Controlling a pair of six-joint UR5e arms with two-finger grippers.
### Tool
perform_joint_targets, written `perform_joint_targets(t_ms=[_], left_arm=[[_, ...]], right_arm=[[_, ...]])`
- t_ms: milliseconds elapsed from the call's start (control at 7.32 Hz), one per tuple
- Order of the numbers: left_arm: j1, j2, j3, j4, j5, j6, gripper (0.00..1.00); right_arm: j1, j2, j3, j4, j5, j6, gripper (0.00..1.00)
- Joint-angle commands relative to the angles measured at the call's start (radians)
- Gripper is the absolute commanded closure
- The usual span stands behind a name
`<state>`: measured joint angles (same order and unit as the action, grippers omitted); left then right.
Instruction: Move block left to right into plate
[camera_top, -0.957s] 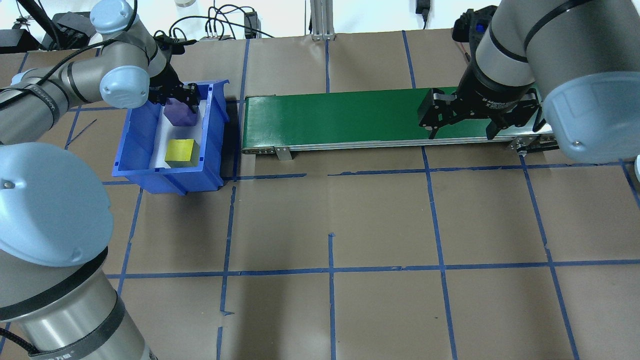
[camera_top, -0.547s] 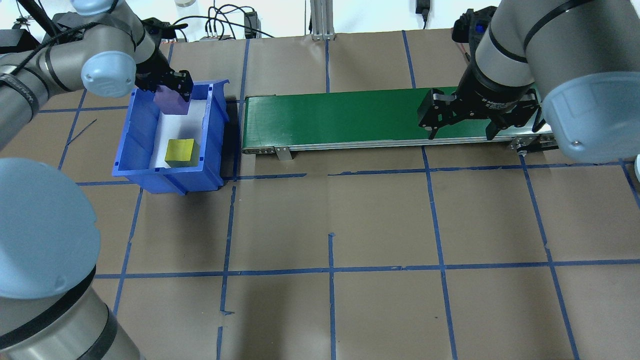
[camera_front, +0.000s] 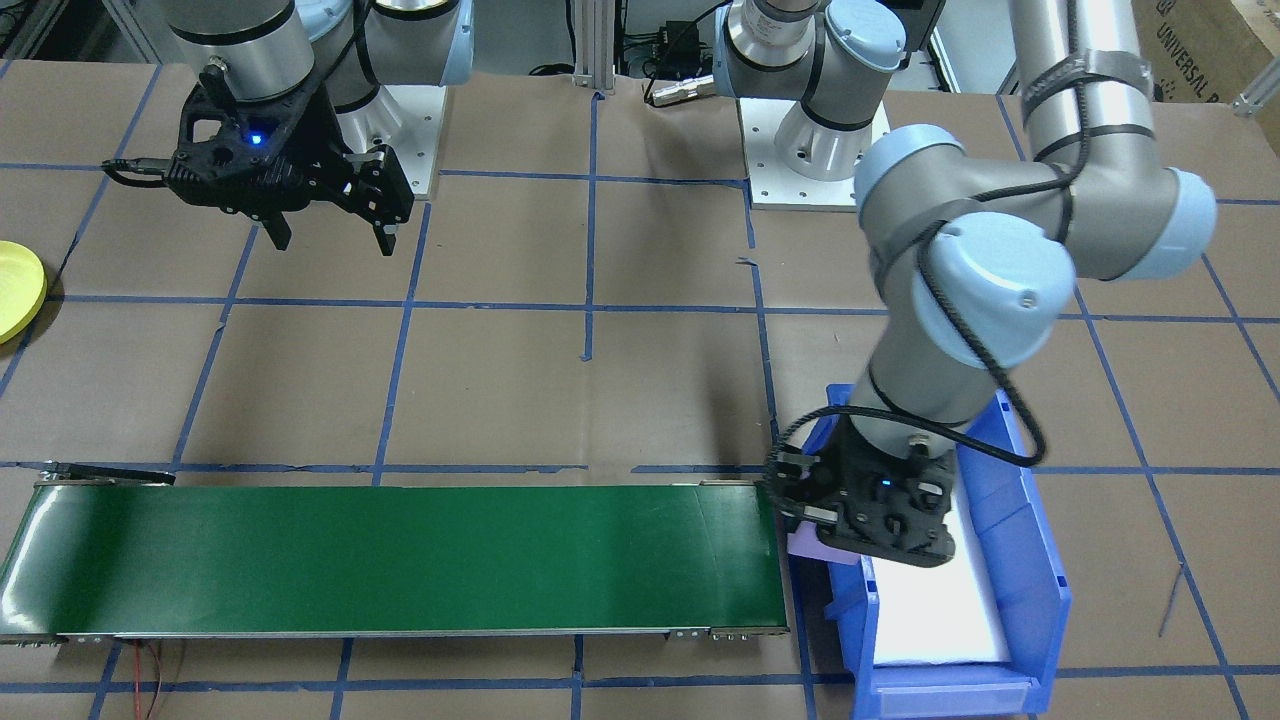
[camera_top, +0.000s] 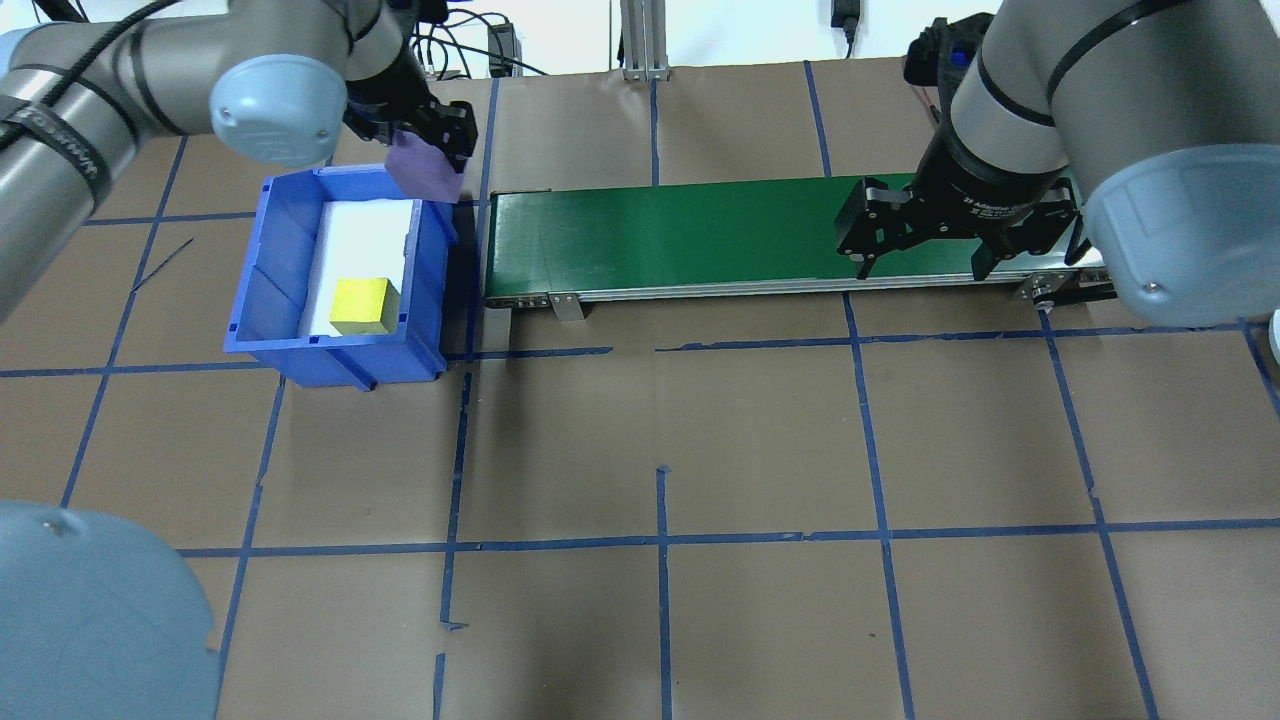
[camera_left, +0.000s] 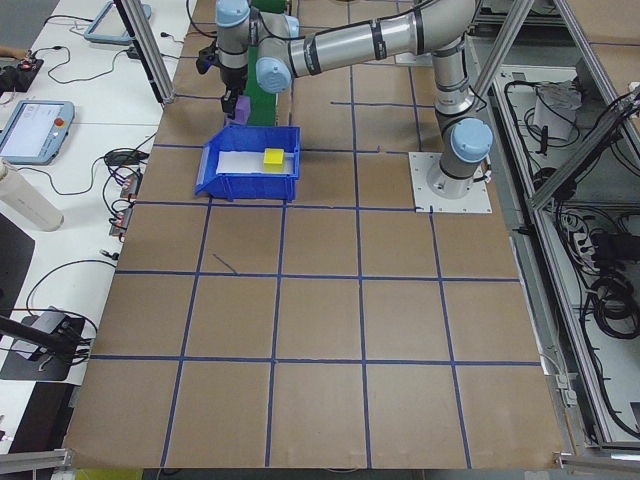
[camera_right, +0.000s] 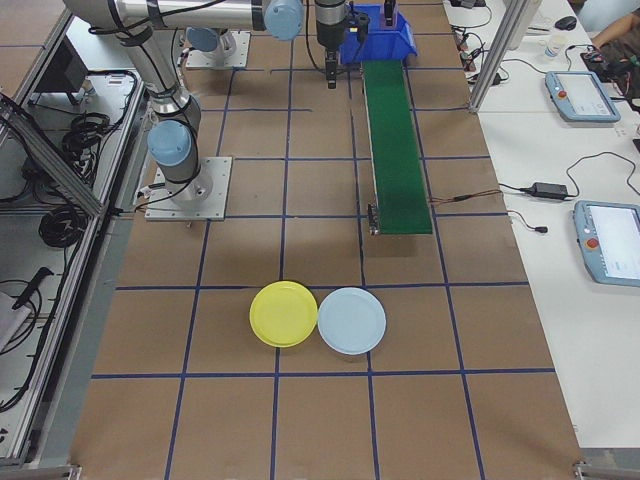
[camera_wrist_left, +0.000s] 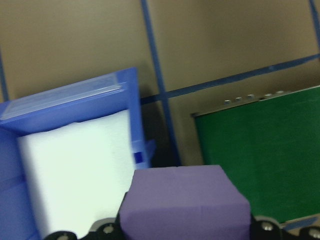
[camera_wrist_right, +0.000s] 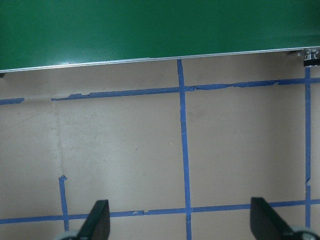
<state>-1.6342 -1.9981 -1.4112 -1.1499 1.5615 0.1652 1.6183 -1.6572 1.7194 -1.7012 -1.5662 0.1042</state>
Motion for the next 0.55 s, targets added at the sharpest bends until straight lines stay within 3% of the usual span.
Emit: perform_joint_targets(t_ms=[0,273,410], left_arm=[[-0.093,-0.042,-0.023,0.006,-0.008,-0.110,0.63],[-0.104,-0.077,-0.099,0.123,-0.012,-0.113,0.62],[-0.104,-0.088,-0.106,0.165,-0.003,-0.109,0.55]], right_arm=[[0.000,0.001,0.000,0.000,0.000,-0.001,0.00],[0.000,0.001,0.000,0.000,0.000,-0.001,0.00],[0.000,0.001,0.000,0.000,0.000,-0.001,0.00]])
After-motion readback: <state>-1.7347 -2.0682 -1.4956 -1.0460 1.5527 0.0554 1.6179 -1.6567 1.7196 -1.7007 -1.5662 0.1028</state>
